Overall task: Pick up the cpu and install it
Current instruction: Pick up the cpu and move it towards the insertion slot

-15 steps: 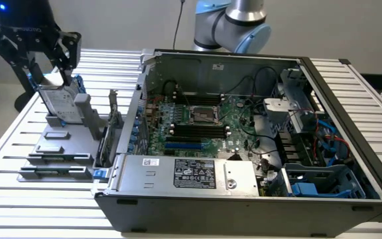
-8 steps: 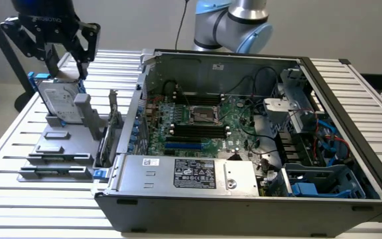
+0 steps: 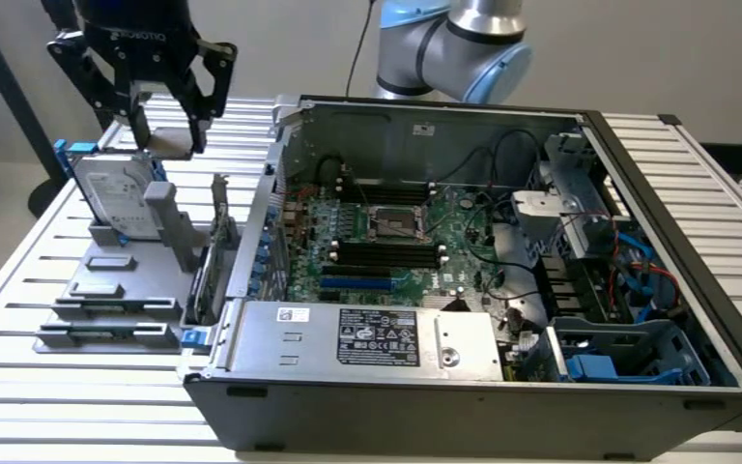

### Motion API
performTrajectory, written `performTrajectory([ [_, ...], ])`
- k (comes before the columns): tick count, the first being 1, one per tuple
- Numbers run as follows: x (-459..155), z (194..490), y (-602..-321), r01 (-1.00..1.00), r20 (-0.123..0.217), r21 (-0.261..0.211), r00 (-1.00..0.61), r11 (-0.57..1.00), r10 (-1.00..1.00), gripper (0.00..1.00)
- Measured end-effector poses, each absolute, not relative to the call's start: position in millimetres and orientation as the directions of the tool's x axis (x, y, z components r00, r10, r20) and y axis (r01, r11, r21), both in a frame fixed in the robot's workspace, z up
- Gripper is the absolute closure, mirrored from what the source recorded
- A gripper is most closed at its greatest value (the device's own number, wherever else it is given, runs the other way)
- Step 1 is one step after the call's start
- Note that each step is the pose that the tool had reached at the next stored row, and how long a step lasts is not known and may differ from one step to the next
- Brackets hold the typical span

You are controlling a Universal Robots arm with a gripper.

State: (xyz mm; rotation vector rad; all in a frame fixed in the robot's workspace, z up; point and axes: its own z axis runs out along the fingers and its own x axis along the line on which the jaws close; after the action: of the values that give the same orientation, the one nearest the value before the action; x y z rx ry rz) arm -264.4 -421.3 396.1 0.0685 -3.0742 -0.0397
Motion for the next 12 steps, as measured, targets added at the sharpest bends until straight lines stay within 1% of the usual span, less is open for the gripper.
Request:
performTrajectory([
  [12, -209, 396, -420, -0.044, 0.066, 0.027, -0.997, 0.999, -0.045, 0.45],
])
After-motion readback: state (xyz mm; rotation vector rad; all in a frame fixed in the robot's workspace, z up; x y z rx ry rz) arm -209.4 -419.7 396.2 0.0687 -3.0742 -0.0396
